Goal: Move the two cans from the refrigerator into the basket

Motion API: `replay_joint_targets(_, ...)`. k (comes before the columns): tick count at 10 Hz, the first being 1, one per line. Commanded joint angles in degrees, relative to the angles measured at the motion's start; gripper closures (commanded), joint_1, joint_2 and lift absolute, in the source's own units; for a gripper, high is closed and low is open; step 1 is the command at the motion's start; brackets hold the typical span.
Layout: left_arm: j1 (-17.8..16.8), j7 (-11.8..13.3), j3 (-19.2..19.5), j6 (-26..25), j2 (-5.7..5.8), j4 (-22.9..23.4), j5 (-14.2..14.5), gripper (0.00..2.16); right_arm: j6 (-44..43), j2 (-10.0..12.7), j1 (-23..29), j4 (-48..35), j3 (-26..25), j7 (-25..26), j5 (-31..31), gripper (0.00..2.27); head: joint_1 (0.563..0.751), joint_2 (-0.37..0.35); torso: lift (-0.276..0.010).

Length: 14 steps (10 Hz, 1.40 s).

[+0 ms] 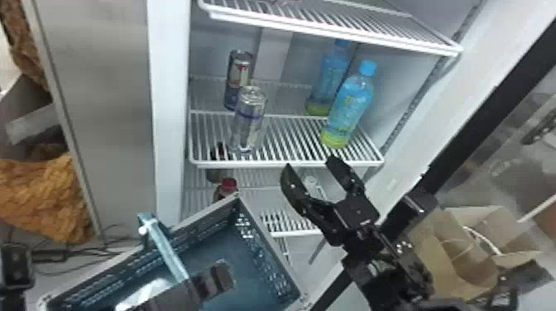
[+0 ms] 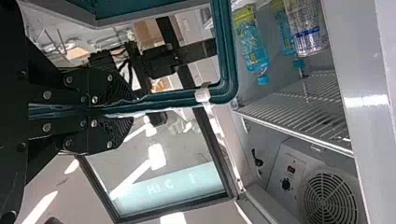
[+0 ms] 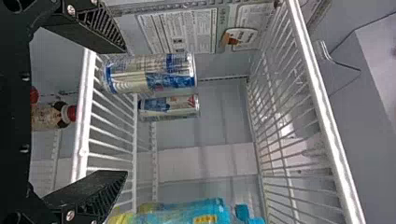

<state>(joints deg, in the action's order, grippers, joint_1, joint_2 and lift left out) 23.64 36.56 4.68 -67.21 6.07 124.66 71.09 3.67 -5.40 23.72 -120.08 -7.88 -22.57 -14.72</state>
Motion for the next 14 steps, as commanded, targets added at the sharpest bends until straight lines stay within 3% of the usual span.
replay_joint_targets(1,-0.02,0.0,0.01,0.0,0.08,0.0,-0.02,1.2,0.26,-0.31,-2.91,1.46,1.25,-0.02,-0.01,0.11,0.695,-0.342,-0.035)
replay_joint_targets(14,-0.58,0.0,-0.22,0.14,0.43,-0.14,0.32,1.2,8.7,-3.57,-20.91,11.31,11.76,0.34,1.93,0.12,0.695,-0.203,-0.035)
